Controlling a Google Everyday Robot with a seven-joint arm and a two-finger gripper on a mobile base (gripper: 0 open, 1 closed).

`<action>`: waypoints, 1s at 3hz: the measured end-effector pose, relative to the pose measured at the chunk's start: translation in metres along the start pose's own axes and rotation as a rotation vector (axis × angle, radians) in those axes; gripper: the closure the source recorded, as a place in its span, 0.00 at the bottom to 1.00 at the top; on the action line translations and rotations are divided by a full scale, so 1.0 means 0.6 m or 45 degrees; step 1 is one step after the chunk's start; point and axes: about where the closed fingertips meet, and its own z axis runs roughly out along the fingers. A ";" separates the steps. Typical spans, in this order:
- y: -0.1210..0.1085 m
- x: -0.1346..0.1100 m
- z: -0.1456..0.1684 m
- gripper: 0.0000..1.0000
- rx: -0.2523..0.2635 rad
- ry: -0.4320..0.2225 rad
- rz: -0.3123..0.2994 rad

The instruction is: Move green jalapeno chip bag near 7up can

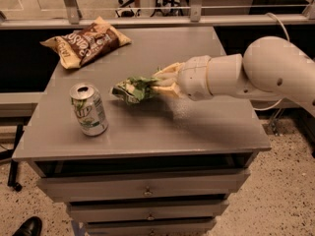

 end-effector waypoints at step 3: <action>0.066 -0.017 0.053 0.08 -0.121 -0.073 0.074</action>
Offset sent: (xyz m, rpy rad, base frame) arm -0.0297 0.0499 -0.0264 0.0876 0.1055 0.0913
